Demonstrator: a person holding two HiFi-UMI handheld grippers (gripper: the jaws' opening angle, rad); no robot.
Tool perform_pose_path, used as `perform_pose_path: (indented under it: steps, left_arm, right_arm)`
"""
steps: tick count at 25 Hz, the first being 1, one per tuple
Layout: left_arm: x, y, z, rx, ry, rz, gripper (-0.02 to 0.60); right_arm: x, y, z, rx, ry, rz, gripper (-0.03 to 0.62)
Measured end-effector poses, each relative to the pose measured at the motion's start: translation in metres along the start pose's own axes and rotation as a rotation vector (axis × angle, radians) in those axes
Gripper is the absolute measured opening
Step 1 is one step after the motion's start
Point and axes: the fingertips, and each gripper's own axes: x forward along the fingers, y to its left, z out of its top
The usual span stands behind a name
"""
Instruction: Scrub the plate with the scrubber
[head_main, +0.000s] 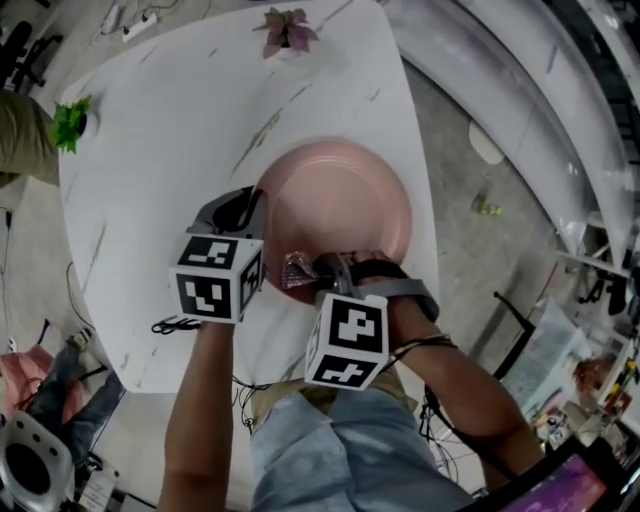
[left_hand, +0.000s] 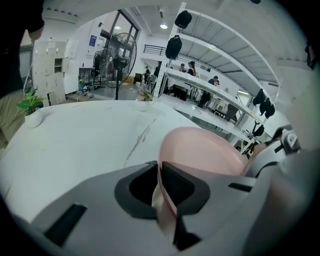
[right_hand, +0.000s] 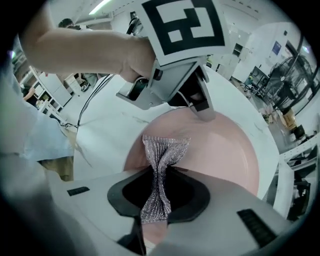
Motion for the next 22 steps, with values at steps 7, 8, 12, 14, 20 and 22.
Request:
perform_pose_path:
  steps: [7,8,12,14,20,22]
  left_arm:
    - [0.0,0.0,-0.001,0.008,0.005,0.008,0.025]
    - [0.0,0.0,-0.001,0.008,0.006,0.009,0.025]
    - [0.0,0.0,-0.001,0.011,0.007,0.013,0.025]
    - [0.0,-0.001,-0.001,0.011,0.008,0.014,0.025]
    - [0.0,-0.001,-0.001,0.01,0.01,0.012,0.025]
    - [0.0,-0.002,0.0,0.009,0.01,0.01,0.025]
  right_arm:
    - [-0.006,-0.002,-0.025,0.073,0.053,0.035,0.086]
    - [-0.007,-0.003,-0.028,0.083,0.061,0.034,0.086]
    - [-0.01,-0.013,-0.04,0.134,0.086,0.016,0.086]
    - [-0.011,-0.021,-0.046,0.158,0.098,-0.001,0.086]
    - [-0.014,-0.05,-0.059,0.234,0.12,-0.058,0.086]
    - [-0.015,-0.059,-0.062,0.257,0.121,-0.076,0.086]
